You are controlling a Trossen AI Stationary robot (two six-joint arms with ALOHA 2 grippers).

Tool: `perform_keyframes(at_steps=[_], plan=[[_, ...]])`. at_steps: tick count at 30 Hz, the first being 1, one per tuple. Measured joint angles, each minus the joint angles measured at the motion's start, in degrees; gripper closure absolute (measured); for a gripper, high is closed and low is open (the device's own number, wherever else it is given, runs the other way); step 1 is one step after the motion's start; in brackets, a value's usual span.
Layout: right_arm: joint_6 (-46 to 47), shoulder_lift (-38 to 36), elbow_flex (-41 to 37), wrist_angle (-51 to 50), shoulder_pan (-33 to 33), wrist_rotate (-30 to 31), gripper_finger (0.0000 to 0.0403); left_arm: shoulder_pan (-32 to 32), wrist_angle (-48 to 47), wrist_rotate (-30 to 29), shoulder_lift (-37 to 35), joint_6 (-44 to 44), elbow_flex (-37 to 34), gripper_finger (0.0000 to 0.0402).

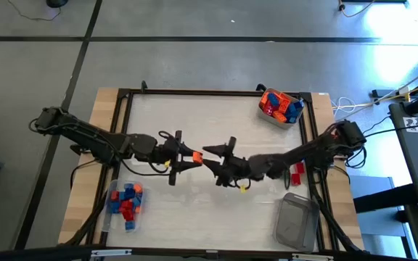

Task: Sort blocks by size
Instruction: Put the orange game piece into the black bin

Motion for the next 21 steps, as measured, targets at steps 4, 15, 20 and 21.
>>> perform_keyframes(at_steps=[4,15,20,21], plan=[[0.0,-1.1,0.0,-4.2,5.2,13.3,0.0160,0.0,0.4,-0.2,0.0,1.3,0.0,0.0277],[11.6,-4.7,0.0,-17.8,19.1,35.7,0.0160,1.9,0.5,-0.4,4.7,1.1,0.8,0.0272],[35.6,-9.3,0.0,-38.3,22.2,31.5,0.0172,2.0,0.2,-0.4,12.9,2.4,5.0,0.0272],[41.4,-10.4,0.0,-42.8,22.2,29.0,0.0177,2.0,-0.3,-0.4,14.6,2.7,6.1,0.0272]])
